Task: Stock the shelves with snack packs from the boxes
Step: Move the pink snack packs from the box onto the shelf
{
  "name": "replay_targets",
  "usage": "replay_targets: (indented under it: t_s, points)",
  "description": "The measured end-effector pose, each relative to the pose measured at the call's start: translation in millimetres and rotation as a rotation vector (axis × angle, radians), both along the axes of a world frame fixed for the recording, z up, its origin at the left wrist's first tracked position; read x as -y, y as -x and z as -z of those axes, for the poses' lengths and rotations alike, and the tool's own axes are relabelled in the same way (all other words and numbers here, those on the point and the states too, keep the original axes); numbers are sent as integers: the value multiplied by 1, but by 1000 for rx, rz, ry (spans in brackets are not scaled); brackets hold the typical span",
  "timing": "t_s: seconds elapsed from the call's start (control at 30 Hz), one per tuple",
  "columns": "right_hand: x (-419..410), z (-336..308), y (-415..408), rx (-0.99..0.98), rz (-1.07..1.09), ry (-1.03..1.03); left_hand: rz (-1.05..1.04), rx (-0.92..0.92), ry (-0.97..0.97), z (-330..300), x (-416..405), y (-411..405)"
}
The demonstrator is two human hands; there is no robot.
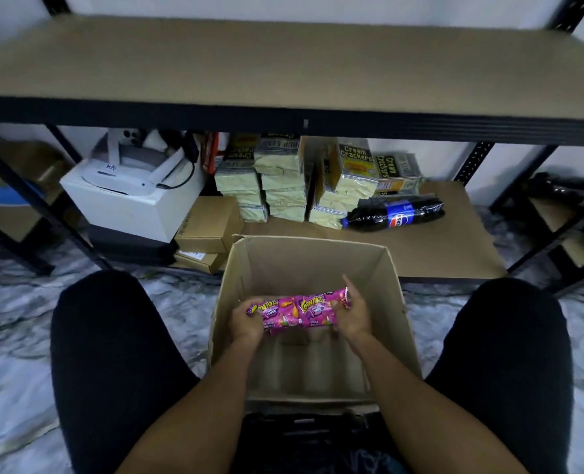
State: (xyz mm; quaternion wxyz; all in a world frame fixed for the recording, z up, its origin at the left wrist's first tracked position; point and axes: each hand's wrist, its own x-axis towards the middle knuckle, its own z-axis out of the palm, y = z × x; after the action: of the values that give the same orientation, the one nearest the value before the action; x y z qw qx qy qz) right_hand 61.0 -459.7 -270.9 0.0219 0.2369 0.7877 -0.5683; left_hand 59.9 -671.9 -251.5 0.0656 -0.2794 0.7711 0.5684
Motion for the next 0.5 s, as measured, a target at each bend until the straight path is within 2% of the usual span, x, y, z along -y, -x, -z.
replay_targets:
  t_s: [0.07, 0.13, 0.3, 0.43, 0.5]
  points:
    - [-6, 1, -7, 1, -41, -53, -6, -9, -32, -6, -1, -6]
    - [-1, -32, -18, 21, -91, -74, -16, 5, -72, -11, -4, -8]
    - [7, -56, 7, 52, -136, 77, 13, 33, -109, -22, 2, 21]
    - [10, -57, 18, 160, -183, 182, 138, 148, -128, -17, 19, 33]
    - [8, -65, 26, 208, -187, 206, 125, 166, -141, -23, 22, 37]
